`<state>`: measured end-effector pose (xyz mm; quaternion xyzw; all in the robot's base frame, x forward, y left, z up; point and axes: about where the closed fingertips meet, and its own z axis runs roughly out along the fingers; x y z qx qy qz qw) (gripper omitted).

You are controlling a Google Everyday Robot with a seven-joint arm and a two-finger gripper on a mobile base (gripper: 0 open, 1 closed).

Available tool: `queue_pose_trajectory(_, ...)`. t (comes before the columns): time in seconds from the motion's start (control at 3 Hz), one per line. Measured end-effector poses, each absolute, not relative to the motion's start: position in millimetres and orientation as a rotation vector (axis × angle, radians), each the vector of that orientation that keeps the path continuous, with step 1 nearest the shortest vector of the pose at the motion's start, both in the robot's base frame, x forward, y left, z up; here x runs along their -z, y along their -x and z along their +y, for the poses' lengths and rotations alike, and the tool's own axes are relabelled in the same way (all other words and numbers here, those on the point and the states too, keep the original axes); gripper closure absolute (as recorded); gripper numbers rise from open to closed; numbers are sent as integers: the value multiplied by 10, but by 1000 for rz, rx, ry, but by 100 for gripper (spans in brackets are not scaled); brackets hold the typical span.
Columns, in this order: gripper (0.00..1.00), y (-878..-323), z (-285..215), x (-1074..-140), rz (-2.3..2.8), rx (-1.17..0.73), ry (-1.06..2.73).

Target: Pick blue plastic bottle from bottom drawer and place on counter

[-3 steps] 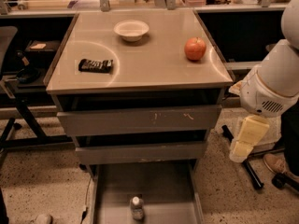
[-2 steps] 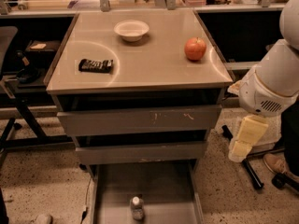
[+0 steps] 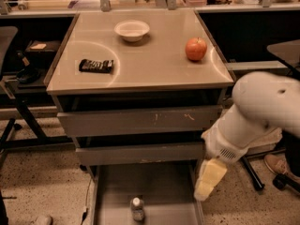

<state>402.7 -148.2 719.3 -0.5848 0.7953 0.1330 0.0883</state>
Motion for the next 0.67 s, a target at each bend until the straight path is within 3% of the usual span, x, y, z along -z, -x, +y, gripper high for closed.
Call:
queue_pose_trajectory(0.33,0,-3864,-1123,-6388,2394,-589,1742)
queue_pose_trajectory(0.67,0,-3850,-1117,-6280,2400,-614,1736)
